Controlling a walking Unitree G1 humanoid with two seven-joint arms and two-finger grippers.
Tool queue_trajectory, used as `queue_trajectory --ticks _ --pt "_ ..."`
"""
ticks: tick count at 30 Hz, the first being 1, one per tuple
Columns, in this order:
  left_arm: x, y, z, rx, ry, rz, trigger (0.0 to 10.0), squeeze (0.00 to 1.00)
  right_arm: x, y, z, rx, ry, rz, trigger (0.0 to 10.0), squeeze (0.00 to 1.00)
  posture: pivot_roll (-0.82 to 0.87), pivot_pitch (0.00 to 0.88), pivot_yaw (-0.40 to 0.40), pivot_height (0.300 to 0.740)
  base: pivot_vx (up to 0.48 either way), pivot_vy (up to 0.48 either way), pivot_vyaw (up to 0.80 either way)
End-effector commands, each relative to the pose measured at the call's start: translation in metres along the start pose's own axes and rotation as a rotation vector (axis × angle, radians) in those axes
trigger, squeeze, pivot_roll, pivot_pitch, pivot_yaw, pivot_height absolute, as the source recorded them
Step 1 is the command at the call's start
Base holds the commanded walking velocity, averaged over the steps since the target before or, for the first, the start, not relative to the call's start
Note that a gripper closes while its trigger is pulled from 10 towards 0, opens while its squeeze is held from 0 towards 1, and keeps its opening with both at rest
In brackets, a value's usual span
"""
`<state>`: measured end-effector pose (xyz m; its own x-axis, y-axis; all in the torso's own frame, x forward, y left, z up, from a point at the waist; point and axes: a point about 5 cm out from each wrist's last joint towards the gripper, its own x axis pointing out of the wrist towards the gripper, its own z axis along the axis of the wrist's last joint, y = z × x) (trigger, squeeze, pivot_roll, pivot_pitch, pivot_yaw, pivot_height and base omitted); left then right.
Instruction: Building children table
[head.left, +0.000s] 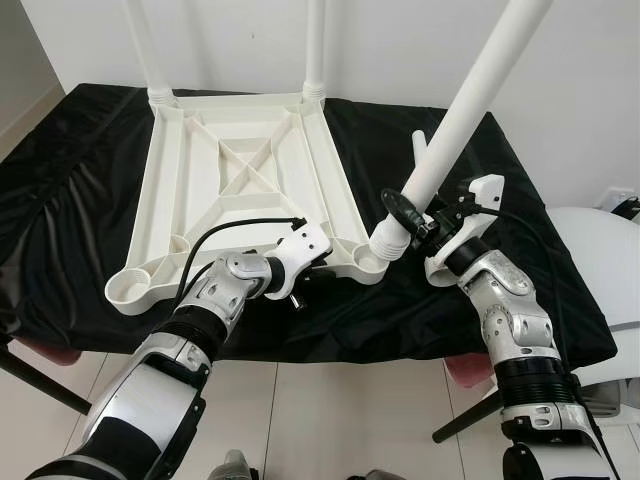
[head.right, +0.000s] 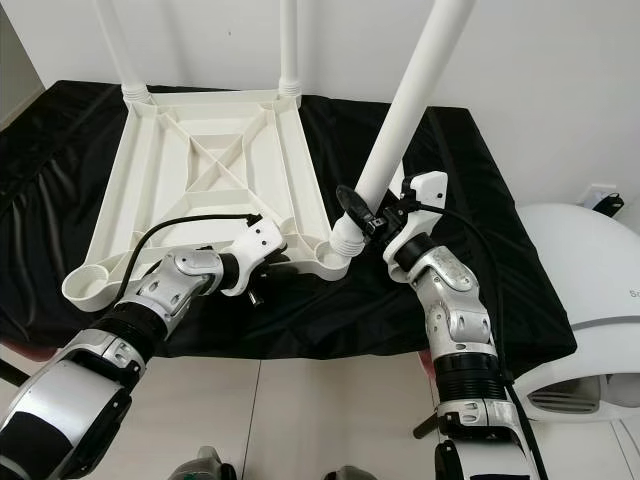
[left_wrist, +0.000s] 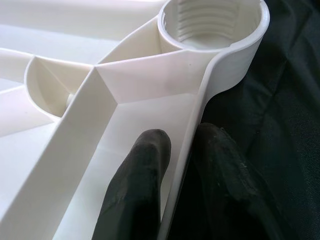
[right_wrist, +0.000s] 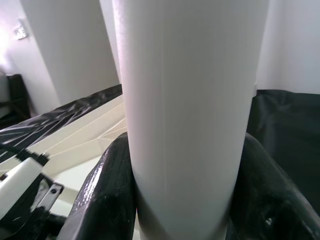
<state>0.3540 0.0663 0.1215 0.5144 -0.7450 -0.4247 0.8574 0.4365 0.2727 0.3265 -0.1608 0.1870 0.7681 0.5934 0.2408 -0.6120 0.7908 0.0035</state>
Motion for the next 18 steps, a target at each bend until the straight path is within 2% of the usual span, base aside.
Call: queue_trajectory --ticks 1,8,18 --pt "-0.007 0.007 -0.012 0.006 0.056 0.040 10.0 0.00 -0.001 0.002 0.002 -0.001 0.000 0.028 10.0 0.00 -0.01 0.017 -0.013 0.740 0.000 0.000 0.00" --pt "-0.008 0.008 -0.011 0.005 0.052 0.048 10.0 0.00 -0.003 0.006 -0.006 0.018 0.040 0.087 10.0 0.00 -0.01 0.019 -0.020 0.740 0.000 0.000 0.00" --pt "-0.007 0.005 -0.009 0.021 0.042 0.030 10.0 0.00 -0.003 0.003 -0.015 0.052 0.054 0.090 10.0 0.00 -0.01 0.020 -0.020 0.740 0.000 0.000 0.00"
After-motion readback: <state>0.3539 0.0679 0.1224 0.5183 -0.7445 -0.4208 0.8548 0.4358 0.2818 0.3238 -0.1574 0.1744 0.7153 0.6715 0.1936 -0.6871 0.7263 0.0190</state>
